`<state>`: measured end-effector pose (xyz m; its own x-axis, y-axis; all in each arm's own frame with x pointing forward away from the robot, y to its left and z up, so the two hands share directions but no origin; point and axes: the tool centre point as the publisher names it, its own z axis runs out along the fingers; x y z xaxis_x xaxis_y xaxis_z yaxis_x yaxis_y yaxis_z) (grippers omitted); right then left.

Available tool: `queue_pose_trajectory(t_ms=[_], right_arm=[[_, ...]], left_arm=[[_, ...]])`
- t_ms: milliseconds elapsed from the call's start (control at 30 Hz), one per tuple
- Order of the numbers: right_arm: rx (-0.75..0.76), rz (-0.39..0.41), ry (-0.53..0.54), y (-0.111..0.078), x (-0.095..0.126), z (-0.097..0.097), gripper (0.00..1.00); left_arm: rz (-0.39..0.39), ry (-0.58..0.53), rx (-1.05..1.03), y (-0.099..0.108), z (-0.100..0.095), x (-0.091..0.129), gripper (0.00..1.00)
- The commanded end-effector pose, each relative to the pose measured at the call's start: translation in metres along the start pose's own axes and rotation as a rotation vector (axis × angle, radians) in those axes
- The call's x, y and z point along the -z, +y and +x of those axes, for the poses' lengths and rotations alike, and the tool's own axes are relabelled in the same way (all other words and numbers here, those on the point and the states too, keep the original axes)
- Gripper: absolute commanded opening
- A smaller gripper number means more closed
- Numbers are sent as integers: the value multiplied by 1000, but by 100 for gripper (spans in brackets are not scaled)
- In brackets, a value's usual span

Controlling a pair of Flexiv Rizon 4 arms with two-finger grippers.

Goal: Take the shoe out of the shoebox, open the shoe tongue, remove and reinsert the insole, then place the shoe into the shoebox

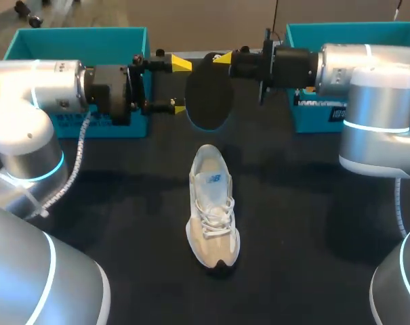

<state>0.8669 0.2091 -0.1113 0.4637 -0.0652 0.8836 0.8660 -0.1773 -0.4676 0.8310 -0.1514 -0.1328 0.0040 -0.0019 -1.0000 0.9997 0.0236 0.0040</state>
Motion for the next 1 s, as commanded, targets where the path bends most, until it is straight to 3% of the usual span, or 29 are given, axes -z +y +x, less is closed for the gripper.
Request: queue_pose_trajectory(t_ms=[33,467,500,633,867,900,967,1000], right_arm=[[-6,0,-1,5,-11,-2,0],[-46,15,-49,17,-23,-15,0],[-48,16,-52,17,-23,-16,0],[-57,20,-60,18,-24,-17,0],[-64,23,-69,19,-24,-20,0],[-65,24,-71,20,-25,-20,0],[-65,25,-71,20,-25,-20,0],[-65,26,-72,21,-25,-21,0]], left_arm=[[-2,-36,-1,-3,1,-4,100],[25,-57,4,-7,-3,-11,100],[25,-57,5,-7,-3,-11,95],[23,-56,7,-7,-1,-11,49],[18,-49,8,-8,1,-12,29],[20,-49,9,-9,1,-12,21],[22,-50,8,-11,1,-13,16],[23,-51,9,-11,1,-14,7]])
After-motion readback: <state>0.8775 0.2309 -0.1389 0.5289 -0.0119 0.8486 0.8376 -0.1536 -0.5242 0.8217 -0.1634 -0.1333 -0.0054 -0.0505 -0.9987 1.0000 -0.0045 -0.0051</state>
